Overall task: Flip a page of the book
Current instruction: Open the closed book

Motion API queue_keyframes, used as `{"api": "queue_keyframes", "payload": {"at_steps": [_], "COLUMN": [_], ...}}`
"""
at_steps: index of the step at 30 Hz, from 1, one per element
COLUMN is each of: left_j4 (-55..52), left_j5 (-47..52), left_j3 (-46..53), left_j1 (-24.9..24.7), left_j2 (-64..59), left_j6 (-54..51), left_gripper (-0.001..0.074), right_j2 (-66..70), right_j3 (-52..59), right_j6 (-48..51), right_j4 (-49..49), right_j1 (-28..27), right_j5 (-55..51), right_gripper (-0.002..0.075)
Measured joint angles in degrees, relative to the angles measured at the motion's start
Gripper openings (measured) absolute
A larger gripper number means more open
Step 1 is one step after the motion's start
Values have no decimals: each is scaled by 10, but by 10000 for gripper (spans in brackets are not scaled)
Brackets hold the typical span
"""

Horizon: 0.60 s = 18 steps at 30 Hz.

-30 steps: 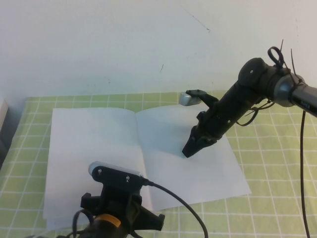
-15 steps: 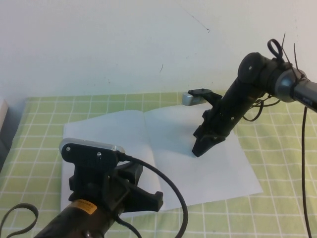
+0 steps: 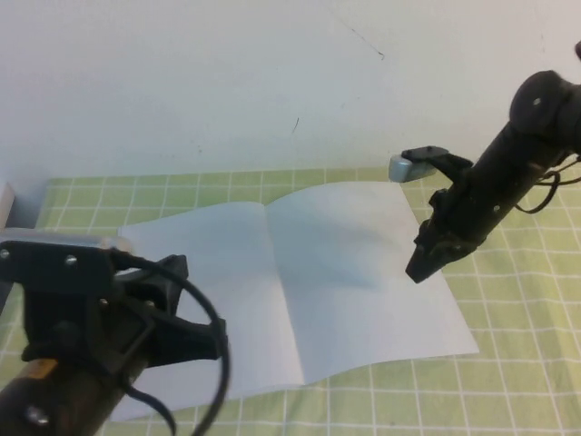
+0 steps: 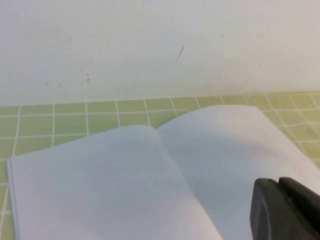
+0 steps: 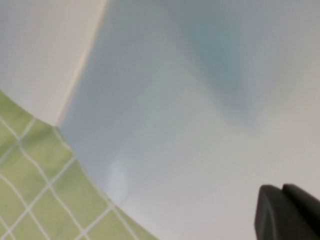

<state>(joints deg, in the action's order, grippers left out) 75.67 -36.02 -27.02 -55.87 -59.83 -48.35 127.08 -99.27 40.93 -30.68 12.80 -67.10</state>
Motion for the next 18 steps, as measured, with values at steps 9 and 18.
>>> {"api": "queue_keyframes", "payload": {"at_steps": [9, 18], "left_j4": [228, 264], "left_j5": [-15, -73], "left_j3": [3, 26], "left_j1": [0, 0], "left_j2": [212, 396], "left_j6": [-317, -462], "left_gripper": [-4, -4], "right_j2": [-253, -458], "right_j3": [225, 405], "right_j6": [200, 398], "right_j4": [-187, -340], "right_j1": [-6, -6], "right_j5": [121, 196], "right_gripper": [-2, -2]}}
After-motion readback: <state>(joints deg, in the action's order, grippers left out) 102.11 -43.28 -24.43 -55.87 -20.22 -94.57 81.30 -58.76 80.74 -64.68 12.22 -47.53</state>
